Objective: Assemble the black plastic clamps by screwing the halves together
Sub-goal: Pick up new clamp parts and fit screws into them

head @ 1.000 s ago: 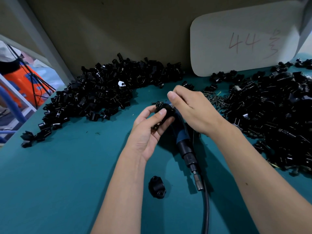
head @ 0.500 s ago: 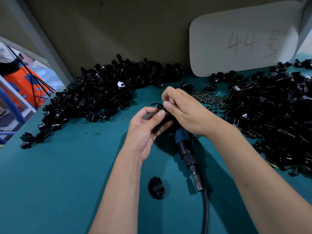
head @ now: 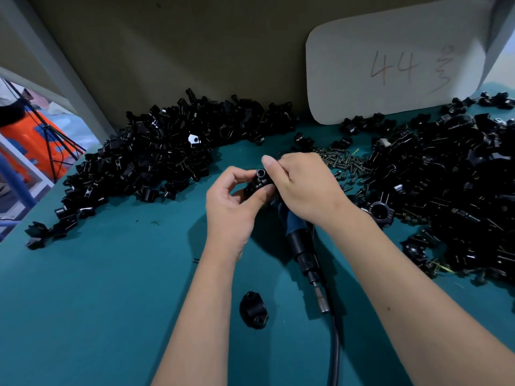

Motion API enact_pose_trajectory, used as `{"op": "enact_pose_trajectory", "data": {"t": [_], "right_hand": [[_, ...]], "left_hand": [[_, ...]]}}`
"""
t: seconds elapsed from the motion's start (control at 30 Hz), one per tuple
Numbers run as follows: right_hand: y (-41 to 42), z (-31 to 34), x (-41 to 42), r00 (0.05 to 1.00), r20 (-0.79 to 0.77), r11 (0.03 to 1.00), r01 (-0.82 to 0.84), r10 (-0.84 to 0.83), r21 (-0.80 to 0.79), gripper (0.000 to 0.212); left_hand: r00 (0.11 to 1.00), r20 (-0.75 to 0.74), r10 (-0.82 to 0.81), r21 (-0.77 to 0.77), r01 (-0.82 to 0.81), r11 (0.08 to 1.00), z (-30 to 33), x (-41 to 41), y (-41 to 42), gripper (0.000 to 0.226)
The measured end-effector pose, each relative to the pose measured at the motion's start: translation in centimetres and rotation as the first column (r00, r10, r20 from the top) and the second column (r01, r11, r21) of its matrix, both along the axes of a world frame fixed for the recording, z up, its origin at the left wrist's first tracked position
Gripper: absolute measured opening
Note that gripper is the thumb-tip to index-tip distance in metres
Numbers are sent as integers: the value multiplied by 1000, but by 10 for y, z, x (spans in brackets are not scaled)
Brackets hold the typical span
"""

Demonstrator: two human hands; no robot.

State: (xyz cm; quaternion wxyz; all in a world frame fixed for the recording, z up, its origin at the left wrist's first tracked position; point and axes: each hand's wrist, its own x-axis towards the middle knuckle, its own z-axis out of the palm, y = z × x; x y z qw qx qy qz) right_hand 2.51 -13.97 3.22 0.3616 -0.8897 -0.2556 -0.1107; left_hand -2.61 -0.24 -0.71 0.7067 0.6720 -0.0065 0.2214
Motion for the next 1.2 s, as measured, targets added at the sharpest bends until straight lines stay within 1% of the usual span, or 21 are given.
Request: {"op": "enact_pose_trajectory", "data": {"t": [0.03, 0.1, 0.13, 0.23, 0.27, 0.3, 0.33, 0.43, 0.5, 0.57, 0.63, 0.7, 0.83, 0.9, 0.93, 1.0, 1.07, 1.13, 1.2], "right_hand": [[1, 0, -1, 999, -15, 999, 32, -32, 9, 65], [-2, 0, -1, 999, -19, 999, 46, -46, -25, 65], [-5, 0, -1, 1000, 0, 998, 21, -21, -57, 60], [-12, -3, 2, 990, 33, 986, -131, 135, -100, 28], [-13, -5, 3, 984, 48, 981, -168, 173, -100, 22], [-13, -7, 4, 980, 63, 979, -180, 186, -98, 21], [-12, -9, 4, 981, 79, 982, -168, 175, -87, 24], [-7, -4, 3, 990, 120, 997, -68, 73, -45, 41], [-9, -1, 4, 994, 102, 994, -35, 46, -106, 48], [-13, -2, 4, 993, 56, 985, -98, 107, -141, 44], [-16, -3, 4, 986, 21, 978, -164, 167, -126, 38], [-15, -3, 4, 987, 29, 984, -155, 158, -90, 39], [-5, 1, 0, 995, 93, 1000, -26, 25, 5, 62], [-4, 1, -2, 994, 90, 995, 48, -56, 88, 66], [-6, 0, -1, 994, 84, 993, 56, -65, 109, 62], [-9, -1, 1, 998, 49, 995, -31, 27, 95, 46], [-10, -3, 3, 988, 45, 985, -153, 150, 77, 34], [-9, -6, 4, 979, 96, 981, -188, 182, 53, 36], [-6, -6, 3, 975, 125, 982, -190, 186, 22, 40]], "left_hand": [[1000, 10, 16, 18, -16, 1000, 0, 1, 0, 23], [1000, 7, 5, -33, -5, 999, -1, 0, -1, 22], [1000, 1, 4, -65, -4, 998, -1, 0, -1, 22], [1000, -17, -11, -88, 9, 996, -3, 2, 1, 19], [999, -24, -30, -91, 28, 995, -3, 2, 2, 19], [998, -30, -46, -96, 43, 994, -2, 1, 2, 19], [998, -32, -57, -98, 53, 994, -2, 1, 2, 19], [995, -31, -96, -112, 92, 989, -1, -1, -1, 15], [994, -42, -103, -113, 98, 989, -2, -1, -3, 13], [995, -59, -75, -114, 68, 991, -4, -1, -3, 13], [996, -63, -65, -113, 58, 992, -4, -1, -1, 14], [995, -50, -81, -119, 75, 990, -1, -2, -1, 15], [999, -22, -38, -83, 36, 996, 1, -1, -1, 20], [998, -52, -37, -180, 27, 983, 2, -2, -2, 18], [996, -78, -50, -249, 29, 968, 3, -3, -3, 18], [989, -110, -103, -393, 53, 918, 6, -4, -2, 14], [980, -129, -149, -490, 67, 869, 9, -5, 0, 5], [973, -150, -172, -550, 62, 833, 10, -5, -2, 12], [970, -185, -161, -547, 34, 837, 10, -5, -7, 21]]}}
